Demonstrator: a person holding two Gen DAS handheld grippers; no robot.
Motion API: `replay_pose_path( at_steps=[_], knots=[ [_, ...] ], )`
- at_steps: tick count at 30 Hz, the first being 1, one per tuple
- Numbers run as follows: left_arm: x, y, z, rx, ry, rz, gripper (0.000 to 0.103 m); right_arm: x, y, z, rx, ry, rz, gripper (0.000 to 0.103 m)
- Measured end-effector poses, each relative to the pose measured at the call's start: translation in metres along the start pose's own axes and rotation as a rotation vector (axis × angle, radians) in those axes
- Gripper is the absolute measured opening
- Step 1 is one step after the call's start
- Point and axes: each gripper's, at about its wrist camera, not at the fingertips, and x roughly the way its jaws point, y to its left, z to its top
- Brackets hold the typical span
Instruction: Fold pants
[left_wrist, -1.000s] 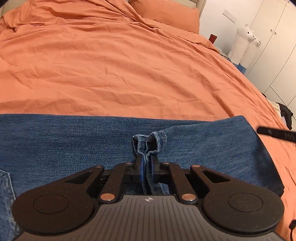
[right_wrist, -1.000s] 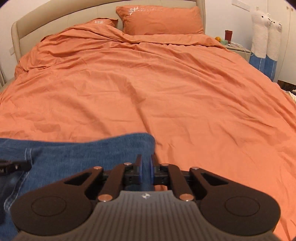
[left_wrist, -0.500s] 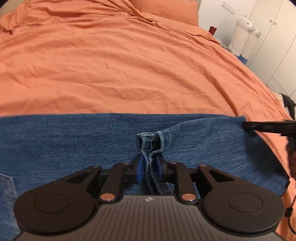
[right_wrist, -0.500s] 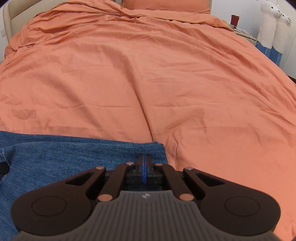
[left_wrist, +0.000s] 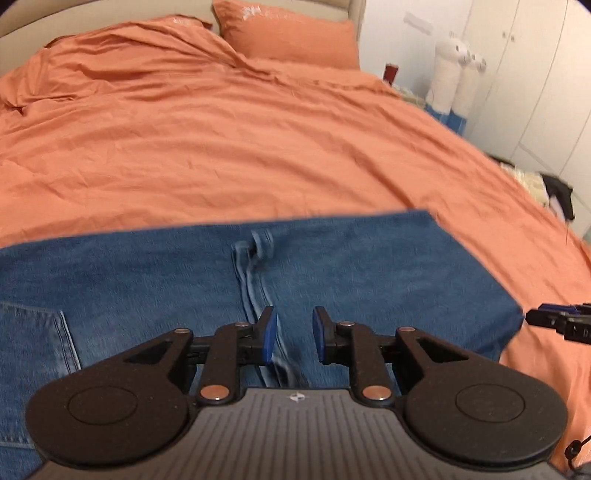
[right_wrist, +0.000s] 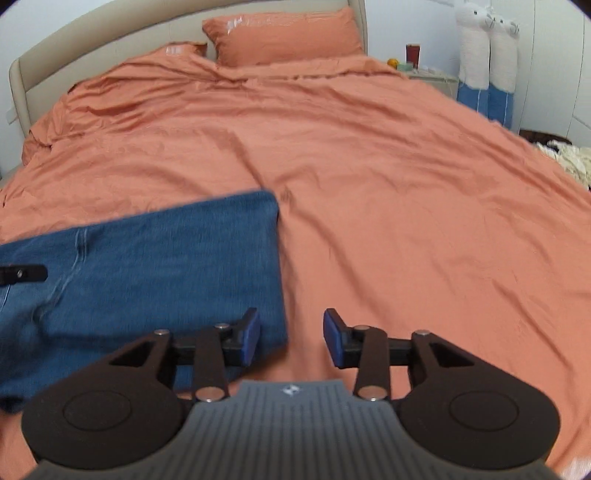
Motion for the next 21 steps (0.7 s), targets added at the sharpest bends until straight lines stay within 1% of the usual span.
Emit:
replay_pose_path(
  at_steps=[2,3,4,6,8,10,11,12,13,15,16,18,19,20,21],
  knots=[
    [0.007,-0.003,-0.006,0.009,0.029,0.002,0.022,0.004,-0.001,-0.008,0.042,0.029,0.047,0.035],
    [0.011,-0.004,-0.008,0.015,0.044,0.011,0.022,0.004,0.0,-0.017,0.059,0.037,0.066,0.035],
    [0.016,-0.004,-0.009,0.022,0.061,0.019,0.021,0.009,0.004,-0.016,0.067,0.039,0.068,0.035],
    [0.024,-0.004,-0.013,0.031,0.089,0.037,0.02,0.019,0.008,-0.013,0.061,0.044,0.054,0.035],
    [0.032,-0.001,-0.014,0.03,0.112,0.055,0.018,0.028,0.008,-0.009,0.063,0.038,0.008,0.035],
    [0.038,0.002,-0.014,0.023,0.132,0.061,0.018,0.034,-0.001,-0.004,0.113,0.046,0.019,0.035],
    [0.041,0.003,-0.014,0.022,0.141,0.064,0.018,0.037,-0.005,-0.004,0.147,0.058,0.036,0.031],
    [0.043,0.003,-0.015,0.03,0.148,0.069,0.018,0.039,-0.008,-0.005,0.17,0.071,0.057,0.019],
    [0.046,0.003,-0.016,0.038,0.155,0.084,0.018,0.04,-0.009,-0.008,0.178,0.076,0.061,0.015],
    [0.05,0.005,-0.017,0.038,0.164,0.088,0.02,0.038,-0.012,-0.013,0.198,0.076,0.069,0.01],
    [0.051,0.008,-0.017,0.027,0.166,0.082,0.02,0.038,-0.016,-0.015,0.227,0.08,0.08,0.009],
    [0.052,0.013,-0.016,0.002,0.167,0.069,0.021,0.037,-0.028,-0.02,0.301,0.093,0.111,0.003],
    [0.052,0.014,-0.016,-0.003,0.168,0.067,0.021,0.036,-0.032,-0.022,0.314,0.098,0.114,0.002],
    [0.052,0.013,-0.015,0.0,0.169,0.069,0.021,0.034,-0.033,-0.023,0.303,0.102,0.097,0.0],
    [0.052,0.012,-0.015,0.009,0.171,0.076,0.021,0.029,-0.033,-0.023,0.276,0.102,0.046,0.0]
  ],
)
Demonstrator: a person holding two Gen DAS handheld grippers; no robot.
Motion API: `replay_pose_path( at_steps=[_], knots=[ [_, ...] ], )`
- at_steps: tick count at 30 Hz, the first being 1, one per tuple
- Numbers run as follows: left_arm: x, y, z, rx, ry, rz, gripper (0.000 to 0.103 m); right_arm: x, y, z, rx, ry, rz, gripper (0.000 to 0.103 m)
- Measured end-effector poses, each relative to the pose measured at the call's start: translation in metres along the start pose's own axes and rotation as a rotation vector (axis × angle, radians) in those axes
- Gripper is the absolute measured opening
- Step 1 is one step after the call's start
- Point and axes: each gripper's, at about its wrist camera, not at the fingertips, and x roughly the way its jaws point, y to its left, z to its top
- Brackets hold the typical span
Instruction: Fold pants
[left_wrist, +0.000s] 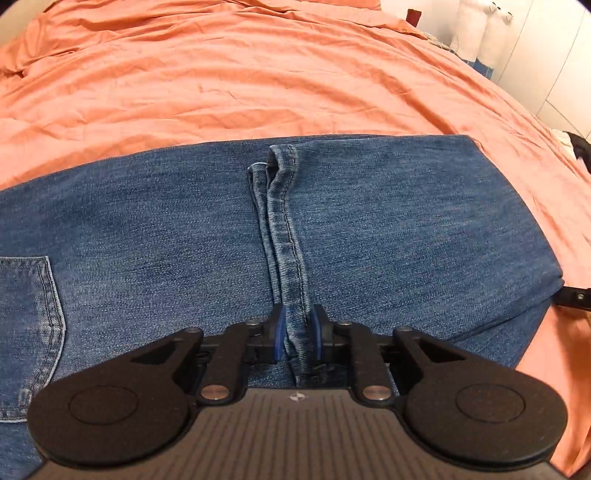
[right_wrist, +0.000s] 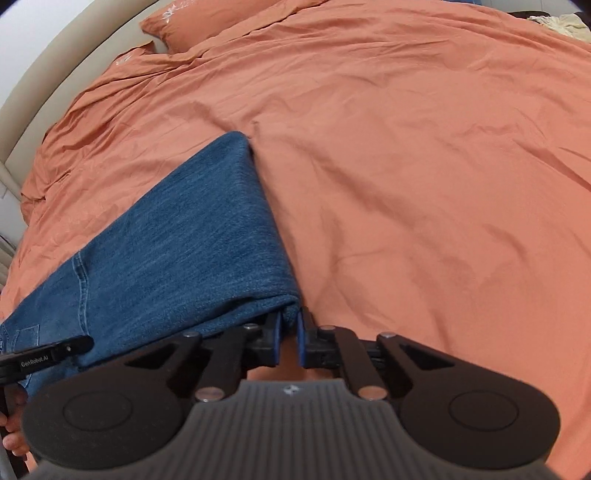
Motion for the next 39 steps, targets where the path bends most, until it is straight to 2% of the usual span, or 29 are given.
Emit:
replay_pose_path(
  at_steps=[1,2,4,6,10,11,13,18,21,24,27,31,35,39],
  knots=[
    [0.0,-0.002,0.0,0.009,0.001,0.008,0.021,-0.006,0.0,0.0,-0.028,-0.02,-0.061,0.0],
    [0.001,-0.004,0.0,0.014,0.0,0.013,0.021,-0.013,-0.003,0.002,-0.036,-0.031,-0.068,0.0],
    [0.005,-0.007,-0.001,0.02,-0.006,0.02,0.021,-0.028,-0.005,0.008,-0.04,-0.053,-0.016,0.0],
    [0.006,-0.008,-0.002,0.017,-0.017,0.015,0.021,-0.039,0.011,0.012,-0.134,-0.109,0.01,0.0],
    [0.004,-0.003,-0.005,-0.015,-0.017,-0.007,0.021,-0.03,0.047,0.024,-0.247,-0.167,0.054,0.0],
    [0.003,-0.003,-0.004,-0.015,-0.014,-0.009,0.021,-0.022,0.054,0.027,-0.256,-0.16,0.056,0.0],
    [0.003,-0.003,-0.003,-0.004,-0.01,-0.008,0.021,-0.006,0.065,0.031,-0.273,-0.132,-0.01,0.0],
    [0.005,0.0,-0.006,0.015,-0.016,-0.015,0.024,0.03,0.051,0.02,-0.242,-0.045,-0.08,0.0],
    [0.007,0.006,-0.007,0.006,-0.022,-0.035,0.026,0.041,0.048,0.015,-0.252,-0.04,-0.089,0.0],
    [0.005,0.009,-0.005,-0.001,-0.013,-0.04,0.027,0.04,0.051,0.02,-0.248,-0.031,-0.097,0.0],
    [0.003,0.008,-0.003,0.01,-0.005,-0.032,0.027,0.023,0.064,0.023,-0.289,-0.07,-0.102,0.0],
    [-0.002,0.004,-0.008,-0.001,-0.035,-0.031,0.027,0.004,0.068,0.013,-0.319,-0.094,-0.049,0.0],
    [-0.008,0.008,-0.015,-0.032,-0.041,-0.045,0.03,0.015,0.06,0.008,-0.305,-0.05,-0.053,0.0],
    [-0.02,0.008,-0.017,-0.026,-0.036,-0.033,0.033,0.027,0.076,0.005,-0.411,-0.027,-0.126,0.0]
  ],
)
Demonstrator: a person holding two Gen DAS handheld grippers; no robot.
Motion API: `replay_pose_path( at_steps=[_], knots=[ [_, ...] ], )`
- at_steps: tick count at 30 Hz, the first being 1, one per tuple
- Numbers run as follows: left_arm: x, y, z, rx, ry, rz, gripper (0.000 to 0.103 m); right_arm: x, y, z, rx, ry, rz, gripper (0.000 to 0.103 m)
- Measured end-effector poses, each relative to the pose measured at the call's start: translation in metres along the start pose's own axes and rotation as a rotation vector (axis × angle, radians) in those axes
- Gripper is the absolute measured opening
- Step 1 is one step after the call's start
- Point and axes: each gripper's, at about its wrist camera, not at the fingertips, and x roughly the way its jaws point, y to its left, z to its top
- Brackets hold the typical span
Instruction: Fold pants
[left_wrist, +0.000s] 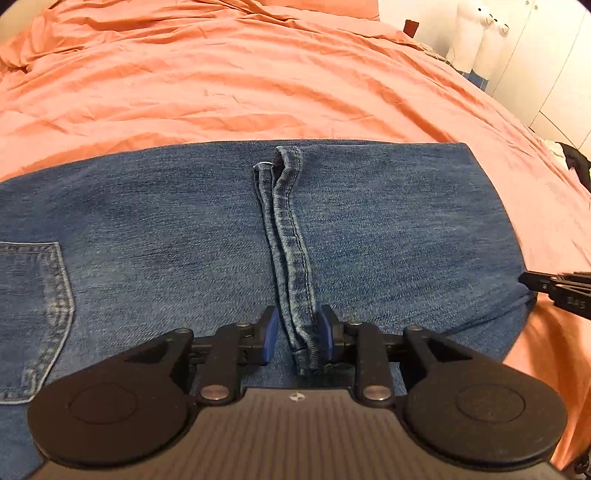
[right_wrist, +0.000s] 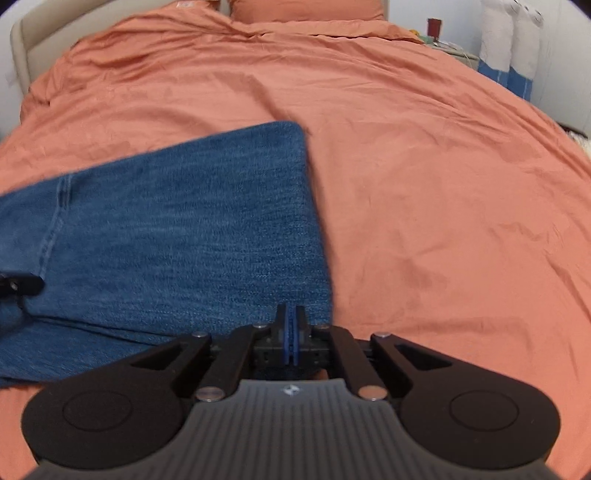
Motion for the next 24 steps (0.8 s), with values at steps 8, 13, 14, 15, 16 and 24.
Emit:
replay_pose_path(
  at_steps=[8,13,14,15,16,24],
  knots=[
    [-0.069,0.025,-0.009,-0.068,-0.098,0.076,0.035,-0.043,0.028,0.015,-0.095,-0.072,0.038,0.021],
    [-0.123,0.079,-0.012,-0.243,-0.167,0.132,0.044,-0.063,0.092,0.027,-0.257,-0.111,0.155,0.031],
    [-0.133,0.092,-0.013,-0.278,-0.18,0.135,0.046,-0.064,0.105,0.028,-0.291,-0.114,0.17,0.035],
    [-0.143,0.105,-0.015,-0.311,-0.193,0.141,0.047,-0.065,0.119,0.03,-0.324,-0.116,0.181,0.036],
    [-0.153,0.119,-0.017,-0.343,-0.204,0.151,0.048,-0.065,0.132,0.031,-0.355,-0.115,0.191,0.036],
    [-0.194,0.248,-0.067,-0.743,-0.246,0.246,0.053,-0.05,0.206,0.048,-0.445,-0.081,0.198,0.036]
  ],
)
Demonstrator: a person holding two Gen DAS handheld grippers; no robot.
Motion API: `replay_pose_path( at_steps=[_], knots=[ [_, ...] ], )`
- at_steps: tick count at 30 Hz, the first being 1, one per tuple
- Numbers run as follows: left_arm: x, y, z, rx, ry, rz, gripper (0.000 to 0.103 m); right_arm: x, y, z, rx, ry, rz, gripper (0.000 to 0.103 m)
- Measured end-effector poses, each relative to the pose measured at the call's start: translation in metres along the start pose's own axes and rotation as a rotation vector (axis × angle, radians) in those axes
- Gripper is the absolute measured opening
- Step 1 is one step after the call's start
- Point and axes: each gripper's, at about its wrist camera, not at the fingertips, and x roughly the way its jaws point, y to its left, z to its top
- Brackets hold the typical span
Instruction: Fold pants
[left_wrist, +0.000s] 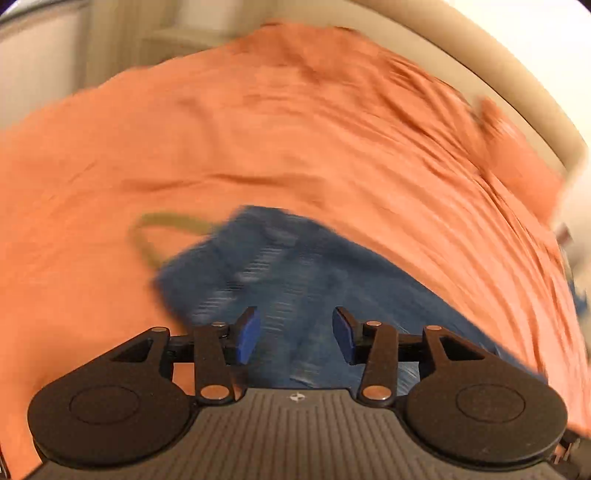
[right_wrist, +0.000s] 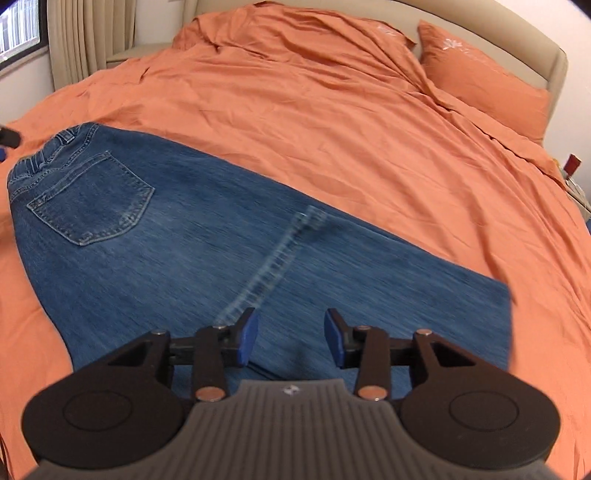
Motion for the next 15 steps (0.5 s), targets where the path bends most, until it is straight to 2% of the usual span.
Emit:
replay_pose_path(
  at_steps=[4,9,11,15],
  knots=[
    [0.009,0.062,0.001,-0.195,-0.022,0.024,0.055,0.013,0.014,0.013,-0.015,0.014,0.0,0.036],
    [0.028,0.113,-0.002,-0.412,-0.021,-0.004,0.055,0.031,0.025,0.021,-0.03,0.041,-0.008,0.036],
    [0.041,0.123,-0.001,-0.463,0.003,-0.044,0.056,0.04,0.026,0.022,-0.042,0.061,-0.004,0.036],
    [0.072,0.125,0.003,-0.483,0.059,-0.076,0.06,0.063,0.025,0.022,-0.049,0.121,0.0,0.036]
  ],
)
